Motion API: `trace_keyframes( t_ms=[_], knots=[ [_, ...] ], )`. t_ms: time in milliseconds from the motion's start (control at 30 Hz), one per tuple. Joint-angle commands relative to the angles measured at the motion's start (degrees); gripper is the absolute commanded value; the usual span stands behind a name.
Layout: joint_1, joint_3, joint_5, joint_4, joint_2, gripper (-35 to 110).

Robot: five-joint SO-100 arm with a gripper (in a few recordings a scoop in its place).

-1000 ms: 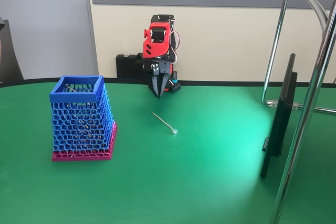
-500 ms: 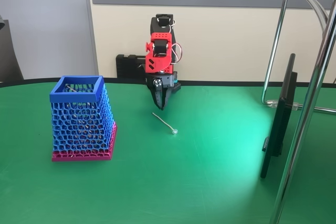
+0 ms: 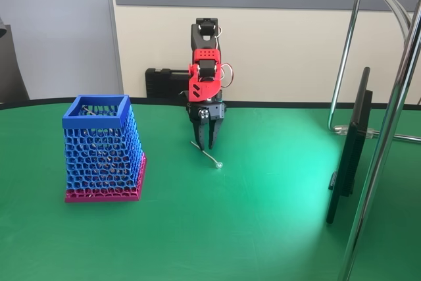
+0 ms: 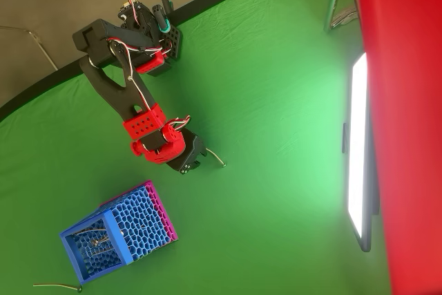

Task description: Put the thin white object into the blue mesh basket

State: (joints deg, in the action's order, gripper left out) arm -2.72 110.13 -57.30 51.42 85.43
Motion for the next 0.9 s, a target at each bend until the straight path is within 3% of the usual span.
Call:
trace_keyframes(
  t_ms=[0,867],
  knots=[
    [-1.05,-0.44,-0.62,-1.14,-0.62,16],
    [-3.69,-4.48,-1.23,-8.17,-8.61,18]
  ],
)
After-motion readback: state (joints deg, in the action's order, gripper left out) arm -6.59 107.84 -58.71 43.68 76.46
